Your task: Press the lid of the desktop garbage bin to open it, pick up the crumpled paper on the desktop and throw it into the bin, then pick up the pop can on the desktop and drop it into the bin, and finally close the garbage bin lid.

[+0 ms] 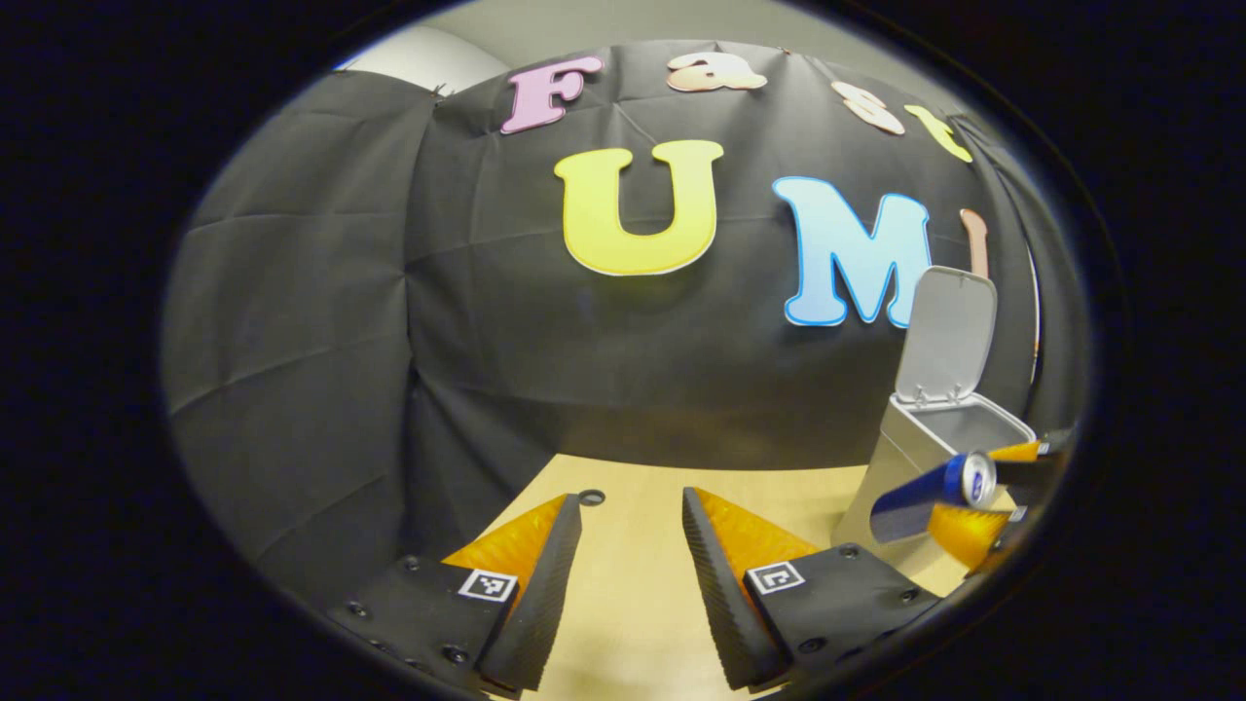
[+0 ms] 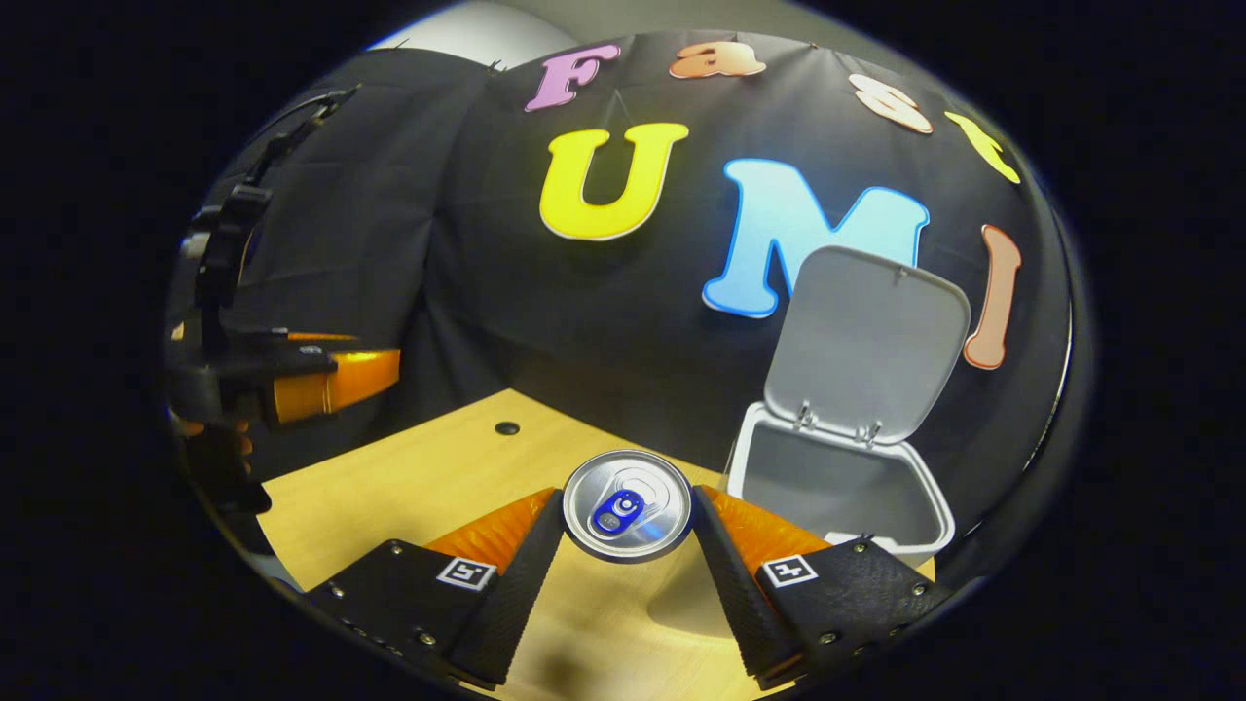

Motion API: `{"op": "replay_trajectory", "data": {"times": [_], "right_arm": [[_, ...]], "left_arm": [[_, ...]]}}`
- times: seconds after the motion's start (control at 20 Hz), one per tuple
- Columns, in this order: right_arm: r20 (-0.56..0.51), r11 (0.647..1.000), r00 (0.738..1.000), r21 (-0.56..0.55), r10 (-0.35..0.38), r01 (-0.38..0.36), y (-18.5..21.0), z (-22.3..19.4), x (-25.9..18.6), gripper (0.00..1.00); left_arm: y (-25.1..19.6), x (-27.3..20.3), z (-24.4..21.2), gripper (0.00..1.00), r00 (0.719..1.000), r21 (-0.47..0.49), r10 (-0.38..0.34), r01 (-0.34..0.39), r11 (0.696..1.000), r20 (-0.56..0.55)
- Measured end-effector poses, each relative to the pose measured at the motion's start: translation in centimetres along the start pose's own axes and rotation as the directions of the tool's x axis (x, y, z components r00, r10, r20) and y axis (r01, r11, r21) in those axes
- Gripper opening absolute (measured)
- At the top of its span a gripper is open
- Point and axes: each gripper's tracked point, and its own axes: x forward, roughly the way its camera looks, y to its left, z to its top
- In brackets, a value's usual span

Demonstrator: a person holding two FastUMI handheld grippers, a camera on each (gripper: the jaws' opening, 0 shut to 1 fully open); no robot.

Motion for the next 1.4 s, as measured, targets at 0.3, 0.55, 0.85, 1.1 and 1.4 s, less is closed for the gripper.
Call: {"op": "replay_trajectory", "data": {"times": [0.3,0.55,0.85,1.1,1.4], "right_arm": [[0.137,0.995,0.985,0.025,-0.104,0.101,-4.2,5.5,-0.7,0.84],[0.17,0.976,0.962,0.061,-0.215,0.207,-8.7,6.5,-1.0,0.84],[0.075,0.952,0.955,0.125,-0.288,0.278,-13.1,3.8,-0.1,0.84],[-0.031,0.937,0.952,0.168,-0.305,0.306,-15.4,0.4,1.8,0.84],[-0.164,0.923,0.95,0.244,-0.264,0.299,-16.1,-3.7,3.8,0.84]], "left_arm": [[-0.1,0.0,-0.1,0.71,1.0,-0.003,-0.001,0.001,1.0,-0.005],[0.0,0.0,-0.2,0.71,1.0,-0.005,-0.001,0.0,1.0,-0.008],[-0.1,0.0,-0.4,0.71,1.0,-0.009,-0.002,0.001,1.0,-0.014],[0.5,-0.2,-0.6,0.72,1.0,-0.017,0.009,-0.01,1.0,-0.023],[1.6,-0.4,-1.6,0.71,0.998,-0.016,0.032,-0.033,0.999,-0.046]]}}
